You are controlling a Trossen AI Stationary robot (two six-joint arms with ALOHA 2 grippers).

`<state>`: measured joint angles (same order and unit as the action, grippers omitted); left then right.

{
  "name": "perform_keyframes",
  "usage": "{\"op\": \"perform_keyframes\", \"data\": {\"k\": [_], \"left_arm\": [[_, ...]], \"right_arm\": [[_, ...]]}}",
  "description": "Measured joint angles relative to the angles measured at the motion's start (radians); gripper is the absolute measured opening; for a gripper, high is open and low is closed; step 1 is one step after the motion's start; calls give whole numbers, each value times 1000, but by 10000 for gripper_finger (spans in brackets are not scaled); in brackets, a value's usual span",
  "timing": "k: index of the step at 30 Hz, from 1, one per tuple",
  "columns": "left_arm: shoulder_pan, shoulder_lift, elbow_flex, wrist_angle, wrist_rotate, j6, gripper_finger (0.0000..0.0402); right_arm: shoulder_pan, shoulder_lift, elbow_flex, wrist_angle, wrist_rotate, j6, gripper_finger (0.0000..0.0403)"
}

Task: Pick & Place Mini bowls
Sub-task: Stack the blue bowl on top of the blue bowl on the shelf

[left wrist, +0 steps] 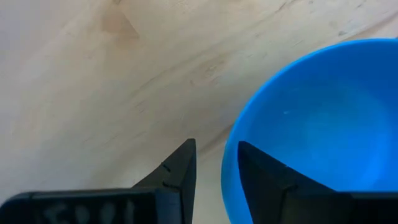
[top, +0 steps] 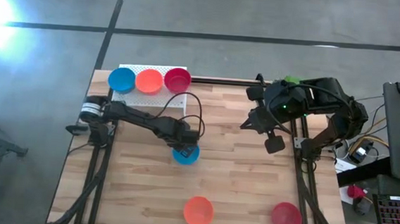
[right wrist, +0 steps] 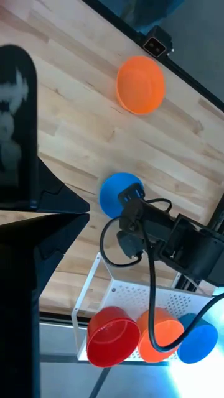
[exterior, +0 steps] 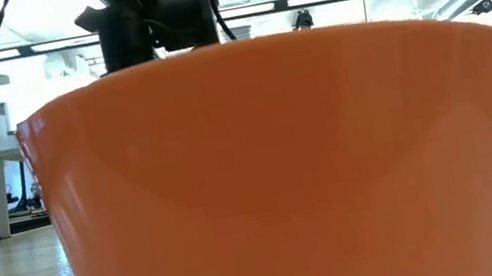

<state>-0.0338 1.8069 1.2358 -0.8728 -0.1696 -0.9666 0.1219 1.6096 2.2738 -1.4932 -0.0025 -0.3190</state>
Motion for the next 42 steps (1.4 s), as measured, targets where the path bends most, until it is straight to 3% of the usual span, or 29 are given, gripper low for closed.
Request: {"op": "perform_keyframes", "data": {"k": [6, 12, 22, 38, 42], "left_arm": [[0, 12, 0, 1, 21, 23, 98], [3, 10, 0, -1, 50, 46, 15], [4, -36, 1, -9, 82, 82, 1], [4, -429, -1, -124, 76, 74, 0], [4, -555, -1, -129, 19, 41, 0]], "right_arm": [[0, 0, 0, 0, 0, 1, 8], [0, 0, 0, 1, 0, 2, 8], [0, 0, 0, 3, 2, 4, 8], [0, 0, 0, 8, 2, 1, 8], [0, 0, 0, 8, 2, 0, 8]]}}
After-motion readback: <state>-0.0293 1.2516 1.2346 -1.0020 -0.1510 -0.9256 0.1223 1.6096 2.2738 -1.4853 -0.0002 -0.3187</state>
